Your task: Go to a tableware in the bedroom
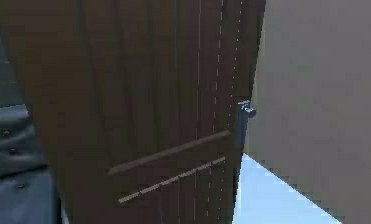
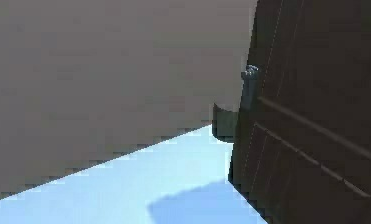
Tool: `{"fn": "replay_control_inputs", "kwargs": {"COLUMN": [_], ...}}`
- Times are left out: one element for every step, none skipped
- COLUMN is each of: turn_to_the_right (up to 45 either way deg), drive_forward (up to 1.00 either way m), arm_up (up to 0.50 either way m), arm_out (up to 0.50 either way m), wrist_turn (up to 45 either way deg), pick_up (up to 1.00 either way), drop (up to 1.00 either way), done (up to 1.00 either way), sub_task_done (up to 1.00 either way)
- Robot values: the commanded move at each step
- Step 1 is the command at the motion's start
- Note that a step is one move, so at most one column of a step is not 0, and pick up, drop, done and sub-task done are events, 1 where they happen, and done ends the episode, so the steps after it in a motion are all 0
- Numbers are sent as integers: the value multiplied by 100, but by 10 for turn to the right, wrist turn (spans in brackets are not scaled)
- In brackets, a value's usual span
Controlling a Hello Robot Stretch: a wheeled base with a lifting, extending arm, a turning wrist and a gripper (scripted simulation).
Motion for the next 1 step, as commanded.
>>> {"fn": "replay_control_inputs", "kwargs": {"turn_to_the_right": [450], "drive_forward": [0], "arm_up": [0], "arm_out": [0], "wrist_turn": [0], "pick_up": [0], "drop": [0], "done": [0], "sub_task_done": [0]}}
